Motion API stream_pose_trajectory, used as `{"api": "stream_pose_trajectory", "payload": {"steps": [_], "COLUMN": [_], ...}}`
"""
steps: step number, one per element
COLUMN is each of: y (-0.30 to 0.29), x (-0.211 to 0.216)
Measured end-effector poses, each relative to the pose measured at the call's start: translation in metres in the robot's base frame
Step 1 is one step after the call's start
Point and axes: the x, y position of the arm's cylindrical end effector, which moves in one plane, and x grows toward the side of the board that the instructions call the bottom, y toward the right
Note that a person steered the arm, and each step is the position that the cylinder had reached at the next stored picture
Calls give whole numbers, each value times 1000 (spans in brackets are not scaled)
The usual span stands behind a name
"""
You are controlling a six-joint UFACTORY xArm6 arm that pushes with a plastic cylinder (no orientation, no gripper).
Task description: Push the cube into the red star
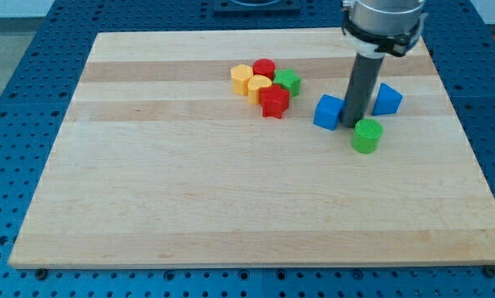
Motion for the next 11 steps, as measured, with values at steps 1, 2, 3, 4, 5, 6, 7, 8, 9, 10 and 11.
{"api": "stream_pose_trajectory", "payload": {"steps": [1, 2, 3, 4, 5, 6, 7, 8, 9, 10, 11], "y": [-19, -31, -28, -5, 1, -2, -5, -6, -9, -23, -40], "x": [1, 2, 2, -2, -13, -25, -27, -27, -27, -27, -23]}}
